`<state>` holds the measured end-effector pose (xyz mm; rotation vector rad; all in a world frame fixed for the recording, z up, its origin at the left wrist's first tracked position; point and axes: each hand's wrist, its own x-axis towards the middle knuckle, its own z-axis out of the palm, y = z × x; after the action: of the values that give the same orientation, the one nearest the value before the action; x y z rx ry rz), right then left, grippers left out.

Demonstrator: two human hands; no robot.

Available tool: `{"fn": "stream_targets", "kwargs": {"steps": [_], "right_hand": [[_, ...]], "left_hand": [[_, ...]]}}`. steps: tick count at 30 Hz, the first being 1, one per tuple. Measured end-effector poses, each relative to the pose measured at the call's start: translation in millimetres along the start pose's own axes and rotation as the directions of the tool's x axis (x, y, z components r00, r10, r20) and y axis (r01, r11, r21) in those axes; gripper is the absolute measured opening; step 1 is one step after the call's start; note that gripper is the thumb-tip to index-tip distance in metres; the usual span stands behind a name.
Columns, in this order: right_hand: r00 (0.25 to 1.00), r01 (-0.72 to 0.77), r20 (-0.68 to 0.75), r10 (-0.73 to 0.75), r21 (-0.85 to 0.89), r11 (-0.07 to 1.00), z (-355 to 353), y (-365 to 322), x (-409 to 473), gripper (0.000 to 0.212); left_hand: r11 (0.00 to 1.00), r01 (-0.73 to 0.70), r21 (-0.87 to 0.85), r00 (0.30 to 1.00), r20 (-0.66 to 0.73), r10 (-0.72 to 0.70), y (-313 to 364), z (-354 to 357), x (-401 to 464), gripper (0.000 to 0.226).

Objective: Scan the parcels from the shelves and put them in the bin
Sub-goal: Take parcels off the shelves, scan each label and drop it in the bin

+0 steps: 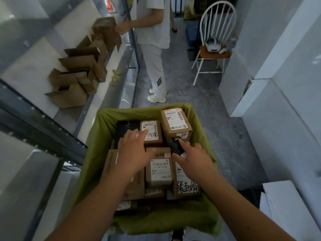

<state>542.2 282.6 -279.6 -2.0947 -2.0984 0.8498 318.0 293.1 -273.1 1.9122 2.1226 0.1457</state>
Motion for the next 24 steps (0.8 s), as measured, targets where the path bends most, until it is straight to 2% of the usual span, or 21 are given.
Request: {"fn": "stream_targets", "kwargs": {"steps": [8, 15, 20, 24], "right_hand": [[0.992, 0.129, 0.014, -0.129, 0.007, 0.992, 32, -73, -53, 0.072], [0.96, 0.275, 0.082, -0.269, -0.077, 0.958, 69, -132, -97, 0.073], [0.888, 0.44, 0.182, -0.422, -0.072, 0.895, 98, -172, -128, 0.071], [0.805, 0.576, 0.252, -0.538, -0.111, 0.81, 110, -198, -141, 0.069]], "left_hand": [[0.997, 0.072, 0.041, 0.997, -0.045, -0.07, -75, -22, -84, 0.085], [0.974, 0.226, 0.028, 0.969, -0.104, -0.222, -144, -38, -170, 0.09], [0.931, 0.363, -0.036, 0.92, -0.146, -0.364, -187, -38, -230, 0.09], [0.867, 0.494, -0.059, 0.85, -0.179, -0.496, -198, -46, -270, 0.088]]}}
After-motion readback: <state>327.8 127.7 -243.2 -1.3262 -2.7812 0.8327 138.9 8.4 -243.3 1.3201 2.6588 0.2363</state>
